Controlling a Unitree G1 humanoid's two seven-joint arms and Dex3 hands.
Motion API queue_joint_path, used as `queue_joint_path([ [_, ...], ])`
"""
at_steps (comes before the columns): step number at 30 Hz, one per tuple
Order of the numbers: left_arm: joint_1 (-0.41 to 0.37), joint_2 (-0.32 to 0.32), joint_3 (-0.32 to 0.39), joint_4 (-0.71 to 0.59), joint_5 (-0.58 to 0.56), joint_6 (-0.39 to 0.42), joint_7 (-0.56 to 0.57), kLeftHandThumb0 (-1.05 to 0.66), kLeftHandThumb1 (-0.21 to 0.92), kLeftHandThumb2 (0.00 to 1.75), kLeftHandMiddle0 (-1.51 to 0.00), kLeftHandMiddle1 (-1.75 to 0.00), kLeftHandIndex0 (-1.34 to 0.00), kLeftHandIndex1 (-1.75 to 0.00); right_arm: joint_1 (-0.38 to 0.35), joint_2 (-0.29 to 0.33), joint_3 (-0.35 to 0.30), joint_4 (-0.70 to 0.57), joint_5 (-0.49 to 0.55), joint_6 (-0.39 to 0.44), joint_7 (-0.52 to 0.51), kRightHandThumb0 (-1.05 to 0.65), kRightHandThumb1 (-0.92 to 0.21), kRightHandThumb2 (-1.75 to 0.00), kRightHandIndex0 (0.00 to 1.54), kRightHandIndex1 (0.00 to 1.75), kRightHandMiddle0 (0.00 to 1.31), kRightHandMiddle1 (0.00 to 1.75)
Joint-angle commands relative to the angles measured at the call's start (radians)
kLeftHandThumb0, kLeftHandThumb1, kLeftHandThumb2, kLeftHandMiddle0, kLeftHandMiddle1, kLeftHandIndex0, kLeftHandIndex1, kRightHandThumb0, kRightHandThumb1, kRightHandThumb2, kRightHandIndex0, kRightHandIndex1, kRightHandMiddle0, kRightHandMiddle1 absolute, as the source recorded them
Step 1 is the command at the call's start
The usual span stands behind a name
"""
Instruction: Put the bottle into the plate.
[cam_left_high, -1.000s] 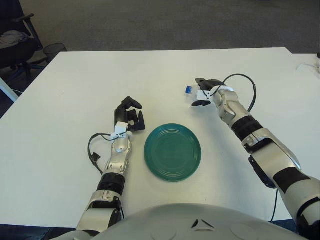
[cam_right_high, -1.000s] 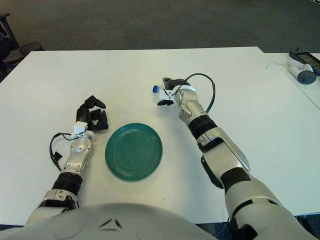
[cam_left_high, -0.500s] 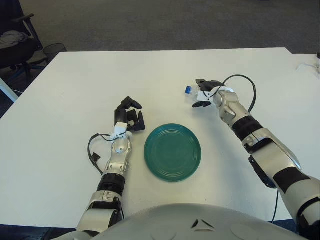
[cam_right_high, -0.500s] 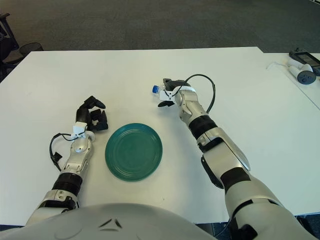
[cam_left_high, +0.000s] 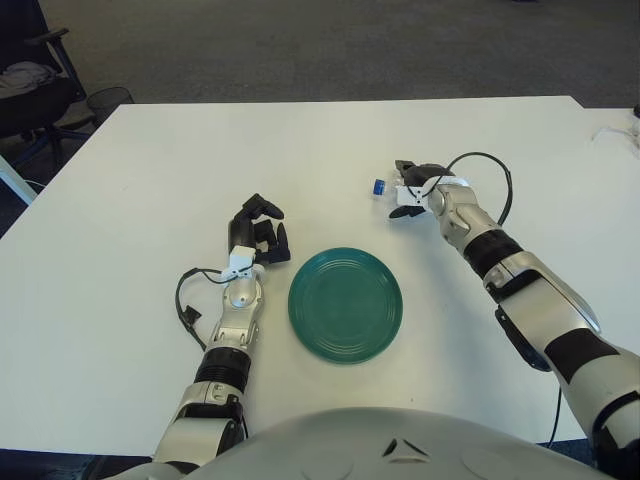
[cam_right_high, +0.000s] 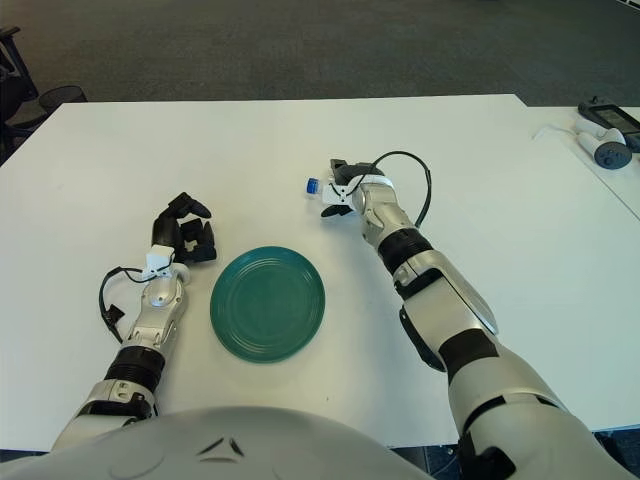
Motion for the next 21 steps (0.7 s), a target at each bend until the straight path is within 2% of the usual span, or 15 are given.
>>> queue_joint_path([
  [1, 0.034, 0.003, -0.007, 0.03, 0.021, 0.047, 0.003, -0.58, 0.07, 1.62, -1.31, -1.75, -0.81, -1.75, 0.01, 0.009, 0.028, 0.051, -0.007, -0.009, 0.038, -1.05, -0.92, -0.2, 0.0, 0.0, 0.0, 0.0],
  [13, 0.042, -0.001, -0.003, 0.011, 0.018, 0.068, -0.005, -0.58, 0.07, 1.62, -1.31, -1.75, -0.82, -1.75, 0.001, -0.012, 0.105, 0.065, -0.038, -0.017, 0.153, -1.03, -0.92, -0.19, 0.0, 0.0, 0.01, 0.01],
  [21, 0.044, 0.003, 0.001, 0.002, 0.013, 0.078, -0.013, -0.58, 0.07, 1.62, -1.31, -1.75, -0.82, -1.75, 0.002, -0.013, 0.13, 0.057, -0.048, -0.019, 0.194, -1.0, -0.92, -0.22, 0.0, 0.0, 0.03, 0.03],
])
